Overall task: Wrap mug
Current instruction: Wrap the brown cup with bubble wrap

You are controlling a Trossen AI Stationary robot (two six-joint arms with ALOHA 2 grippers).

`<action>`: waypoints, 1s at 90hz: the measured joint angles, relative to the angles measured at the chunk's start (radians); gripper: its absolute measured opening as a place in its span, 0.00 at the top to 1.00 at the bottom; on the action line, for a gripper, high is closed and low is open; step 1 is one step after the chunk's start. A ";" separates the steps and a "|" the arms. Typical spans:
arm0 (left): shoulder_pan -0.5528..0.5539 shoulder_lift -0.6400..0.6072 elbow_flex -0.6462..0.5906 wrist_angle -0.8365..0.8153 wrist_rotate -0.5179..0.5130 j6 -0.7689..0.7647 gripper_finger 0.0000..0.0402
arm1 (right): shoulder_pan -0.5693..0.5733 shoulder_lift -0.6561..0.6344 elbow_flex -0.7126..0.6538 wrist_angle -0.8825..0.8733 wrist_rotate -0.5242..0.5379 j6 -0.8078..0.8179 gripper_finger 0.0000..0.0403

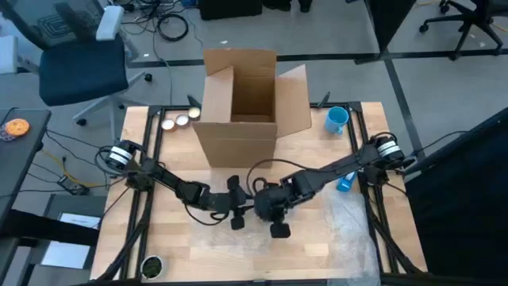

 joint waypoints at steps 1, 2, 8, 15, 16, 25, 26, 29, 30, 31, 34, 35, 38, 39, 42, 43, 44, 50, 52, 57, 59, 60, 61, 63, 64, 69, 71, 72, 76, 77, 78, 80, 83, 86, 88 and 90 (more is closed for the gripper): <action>0.000 0.000 0.000 0.000 0.000 0.000 0.71 | -0.001 0.000 -0.005 0.000 0.000 0.001 1.00; 0.000 0.000 0.000 0.000 0.000 0.000 0.71 | -0.002 0.000 -0.010 0.002 0.000 0.003 1.00; 0.000 0.000 0.000 0.000 0.000 0.000 0.71 | -0.011 0.000 -0.041 0.031 -0.001 0.011 1.00; 0.000 0.000 0.000 -0.001 0.000 0.000 0.71 | -0.018 0.000 -0.070 0.047 -0.002 0.011 1.00; 0.000 0.000 0.000 -0.001 0.000 0.000 0.71 | -0.019 0.000 -0.074 0.050 -0.002 0.012 1.00; 0.000 0.000 0.000 0.002 0.000 0.000 0.71 | -0.026 0.000 -0.116 0.109 -0.006 0.012 1.00; 0.000 0.000 0.000 0.003 0.000 0.000 0.71 | -0.026 0.000 -0.120 0.113 -0.005 0.012 1.00; 0.000 0.000 -0.001 0.007 -0.001 0.000 0.71 | -0.029 -0.002 -0.131 0.125 -0.002 0.014 1.00; 0.000 0.000 -0.001 0.009 -0.001 0.000 0.71 | -0.030 -0.003 -0.134 0.127 -0.001 0.017 1.00; 0.000 0.000 -0.001 0.012 -0.001 0.000 0.71 | -0.031 -0.003 -0.136 0.129 -0.002 0.018 1.00; 0.000 0.000 -0.001 0.020 -0.001 0.000 0.71 | -0.033 -0.005 -0.144 0.137 -0.001 0.019 1.00; 0.000 0.000 -0.001 0.024 -0.001 0.000 0.71 | -0.034 -0.005 -0.147 0.140 -0.001 0.020 1.00; 0.000 0.000 -0.002 0.037 -0.001 0.002 0.71 | -0.034 -0.006 -0.154 0.146 0.001 0.026 1.00; 0.000 0.000 -0.002 0.041 -0.001 0.003 0.71 | -0.035 -0.006 -0.156 0.148 0.002 0.026 1.00; 0.000 0.000 -0.002 0.051 0.000 0.005 0.71 | -0.036 -0.006 -0.159 0.151 0.002 0.028 1.00; 0.000 0.000 -0.002 0.054 0.000 0.005 0.71 | -0.037 -0.006 -0.159 0.151 0.002 0.029 1.00; 0.000 0.000 -0.002 0.057 0.000 0.005 0.71 | -0.037 -0.006 -0.159 0.154 0.001 0.030 1.00; 0.000 0.000 -0.001 0.074 -0.001 0.005 0.71 | -0.037 0.004 -0.153 0.158 -0.011 0.031 1.00; 0.000 0.000 -0.001 0.078 -0.001 0.005 0.71 | -0.035 0.005 -0.150 0.152 -0.011 0.031 1.00; 0.001 0.000 0.000 0.084 -0.001 0.005 0.71 | -0.034 0.005 -0.132 0.147 -0.012 0.031 1.00; 0.001 0.000 0.000 0.084 -0.001 0.005 0.71 | -0.034 0.005 -0.122 0.148 -0.012 0.031 1.00; 0.000 0.000 0.000 0.084 -0.001 0.005 0.71 | -0.033 0.005 -0.116 0.145 -0.012 0.032 1.00; 0.000 0.000 0.000 0.083 -0.001 0.005 0.71 | -0.032 0.005 -0.111 0.142 -0.011 0.032 1.00; 0.000 0.000 0.000 0.080 -0.002 0.005 0.71 | -0.030 0.005 -0.099 0.129 -0.011 0.032 1.00; 0.000 0.000 0.000 0.079 -0.002 0.005 0.71 | -0.030 0.005 -0.093 0.120 -0.011 0.032 1.00; 0.000 0.002 0.000 0.082 -0.001 0.005 0.71 | -0.028 0.005 -0.059 0.063 -0.007 0.032 1.00; 0.000 0.003 0.000 0.082 -0.001 0.005 0.71 | -0.028 0.005 -0.044 0.042 -0.008 0.032 1.00; 0.000 0.003 0.000 0.081 -0.001 0.006 0.71 | -0.027 0.005 -0.036 0.032 -0.008 0.032 1.00; 0.000 0.007 0.000 0.081 -0.001 0.005 0.71 | -0.025 0.005 -0.005 -0.010 -0.008 0.032 1.00; 0.000 0.010 0.000 0.082 -0.001 0.005 0.71 | -0.025 0.005 0.004 -0.024 -0.008 0.032 1.00; 0.000 0.012 0.000 0.084 -0.002 0.005 0.71 | -0.025 0.005 0.014 -0.038 -0.008 0.033 1.00; 0.000 0.014 0.000 0.085 -0.004 0.005 0.71 | -0.024 0.005 0.032 -0.069 -0.008 0.033 1.00; 0.000 0.016 0.000 0.083 -0.004 0.006 0.71 | -0.021 0.005 0.059 -0.119 -0.009 0.034 1.00; 0.000 0.017 0.000 0.078 -0.003 0.006 0.71 | -0.020 0.005 0.087 -0.167 -0.009 0.034 1.00; 0.000 0.018 0.000 0.076 -0.003 0.005 0.71 | -0.018 0.004 0.104 -0.196 -0.009 0.034 1.00; 0.000 0.019 0.000 0.077 -0.003 0.005 0.71 | -0.016 0.004 0.120 -0.221 -0.009 0.034 1.00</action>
